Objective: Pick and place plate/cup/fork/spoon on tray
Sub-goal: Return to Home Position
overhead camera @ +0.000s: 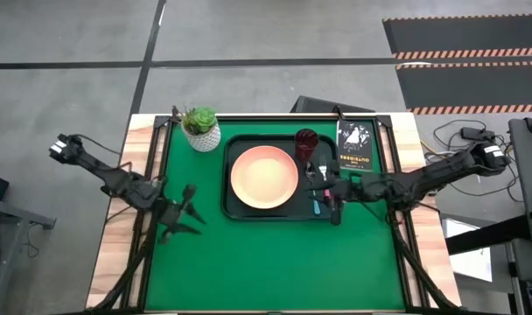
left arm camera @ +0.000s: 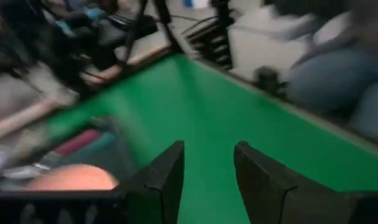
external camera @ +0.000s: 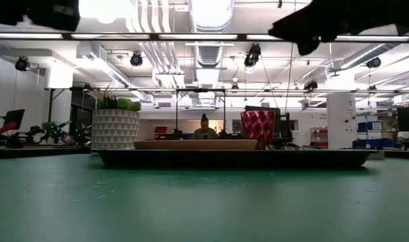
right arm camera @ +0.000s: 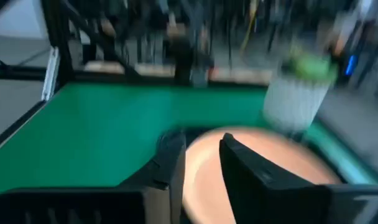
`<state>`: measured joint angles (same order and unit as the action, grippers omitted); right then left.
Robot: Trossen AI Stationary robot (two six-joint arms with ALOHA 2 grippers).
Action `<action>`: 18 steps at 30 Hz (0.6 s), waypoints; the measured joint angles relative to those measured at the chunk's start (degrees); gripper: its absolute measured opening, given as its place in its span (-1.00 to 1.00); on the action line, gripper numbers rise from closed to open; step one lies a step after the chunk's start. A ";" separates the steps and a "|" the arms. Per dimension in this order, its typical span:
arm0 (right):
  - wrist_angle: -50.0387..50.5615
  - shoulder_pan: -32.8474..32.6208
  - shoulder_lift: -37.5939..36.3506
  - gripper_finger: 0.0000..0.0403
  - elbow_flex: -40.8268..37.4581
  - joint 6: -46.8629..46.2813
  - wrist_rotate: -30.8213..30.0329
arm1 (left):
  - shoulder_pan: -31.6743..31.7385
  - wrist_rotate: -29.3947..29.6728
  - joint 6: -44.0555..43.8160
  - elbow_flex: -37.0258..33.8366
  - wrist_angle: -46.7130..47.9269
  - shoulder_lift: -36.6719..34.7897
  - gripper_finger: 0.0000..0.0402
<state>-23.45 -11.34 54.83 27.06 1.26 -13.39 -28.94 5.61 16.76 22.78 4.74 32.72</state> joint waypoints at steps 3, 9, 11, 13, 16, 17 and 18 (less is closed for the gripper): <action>-6.40 0.47 -3.44 -0.65 -4.93 7.19 0.29 | -0.01 -0.36 -6.93 -1.54 2.48 -6.68 -0.40; -6.85 4.95 -13.72 -0.80 -12.49 9.27 4.08 | 0.05 9.76 -5.92 -6.87 2.29 -18.98 -0.40; -6.83 6.45 -17.47 -0.84 -14.70 8.78 6.29 | 0.06 10.16 -5.58 -8.43 1.97 -23.08 -0.42; -6.79 7.68 -21.04 -0.86 -16.69 8.61 7.21 | 0.05 11.76 -5.46 -10.00 2.59 -27.13 -0.47; -5.36 8.81 -25.98 -0.87 -19.04 8.80 7.87 | 0.05 13.79 -4.56 -11.90 1.98 -32.63 -0.59; -4.27 9.00 -27.49 -0.87 -19.61 8.78 7.91 | 0.08 14.05 -4.23 -12.57 1.48 -32.46 -0.63; -3.03 9.11 -28.88 -0.87 -20.07 8.80 7.90 | 0.08 14.76 -4.14 -13.06 3.28 -32.45 -0.67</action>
<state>-26.48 -2.23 25.96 6.99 10.06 -5.49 -28.86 20.38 12.63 9.72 8.02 0.27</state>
